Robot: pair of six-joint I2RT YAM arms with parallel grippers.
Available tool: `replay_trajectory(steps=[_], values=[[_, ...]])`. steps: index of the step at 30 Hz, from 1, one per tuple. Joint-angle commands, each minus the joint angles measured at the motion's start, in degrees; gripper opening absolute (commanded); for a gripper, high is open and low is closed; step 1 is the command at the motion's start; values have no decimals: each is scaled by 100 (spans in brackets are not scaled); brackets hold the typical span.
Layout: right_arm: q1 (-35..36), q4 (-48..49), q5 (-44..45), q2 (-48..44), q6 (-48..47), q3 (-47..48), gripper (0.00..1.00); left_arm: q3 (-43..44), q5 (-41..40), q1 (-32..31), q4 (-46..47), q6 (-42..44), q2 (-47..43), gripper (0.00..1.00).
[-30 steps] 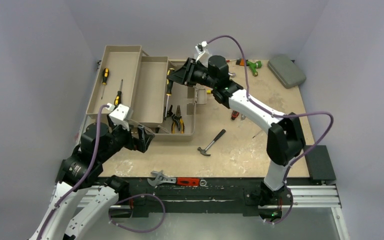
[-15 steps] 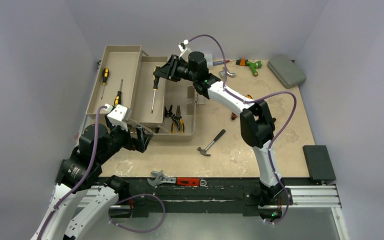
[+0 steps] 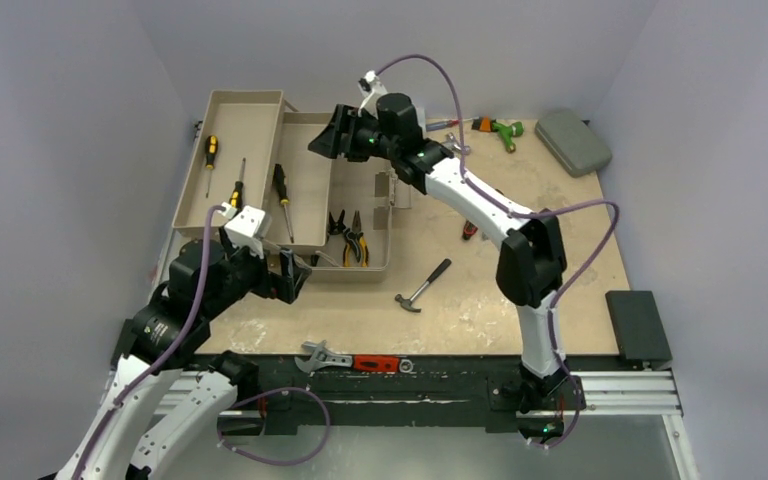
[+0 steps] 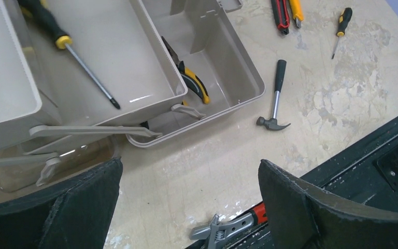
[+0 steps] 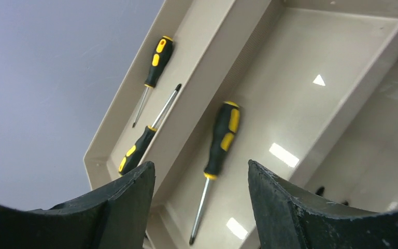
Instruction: Pack the tool kit
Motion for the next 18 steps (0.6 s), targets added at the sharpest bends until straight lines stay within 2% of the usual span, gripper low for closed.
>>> replay_trajectory(steps=[1, 5, 8, 11, 15, 18], values=[[-24, -136, 503, -1446, -620, -750, 65, -88, 468, 1, 277, 110, 210, 100], [-83, 142, 907, -2591, -1031, -2126, 68, -5, 661, -17, 325, -53, 636, 100], [-164, 0, 1367, -3396, -1385, -2977, 70, 145, 660, -227, 279, -227, 900, 100], [-200, -326, 2002, -4121, -1736, -3763, 71, 325, 189, -846, 230, -427, 1160, 100], [-267, -618, 2876, -5049, -1995, -4862, 72, 647, -793, -2014, 269, -681, 1755, 100], [-349, -656, 3372, -5706, -1850, -5703, 74, 917, -1007, -2568, 466, -768, 2373, 98]])
